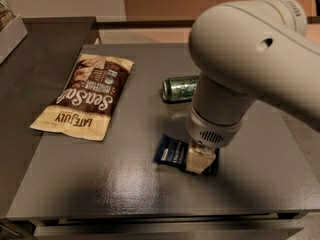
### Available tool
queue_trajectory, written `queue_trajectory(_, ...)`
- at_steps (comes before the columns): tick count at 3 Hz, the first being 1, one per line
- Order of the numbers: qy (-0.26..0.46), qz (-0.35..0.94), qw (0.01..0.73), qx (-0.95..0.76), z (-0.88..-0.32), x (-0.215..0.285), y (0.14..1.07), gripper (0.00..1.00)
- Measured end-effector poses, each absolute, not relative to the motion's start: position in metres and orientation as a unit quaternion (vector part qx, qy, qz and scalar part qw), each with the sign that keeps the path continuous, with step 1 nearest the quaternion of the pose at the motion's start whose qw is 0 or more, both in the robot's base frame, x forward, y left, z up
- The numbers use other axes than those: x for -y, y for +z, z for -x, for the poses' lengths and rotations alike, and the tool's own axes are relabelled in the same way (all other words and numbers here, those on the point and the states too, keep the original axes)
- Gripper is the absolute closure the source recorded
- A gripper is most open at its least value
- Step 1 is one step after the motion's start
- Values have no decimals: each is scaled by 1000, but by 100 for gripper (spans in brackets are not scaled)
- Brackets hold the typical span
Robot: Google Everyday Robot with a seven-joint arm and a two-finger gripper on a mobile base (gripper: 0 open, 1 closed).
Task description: Pick rxbar blueberry
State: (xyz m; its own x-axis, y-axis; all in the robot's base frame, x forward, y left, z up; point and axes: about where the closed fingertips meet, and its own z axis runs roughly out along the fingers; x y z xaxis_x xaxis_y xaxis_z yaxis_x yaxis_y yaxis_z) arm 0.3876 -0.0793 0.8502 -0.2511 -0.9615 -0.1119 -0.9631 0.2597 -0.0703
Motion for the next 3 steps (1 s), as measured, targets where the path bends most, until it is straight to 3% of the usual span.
queue_trajectory(3,-5,618,108,-779,-408,78,926,100)
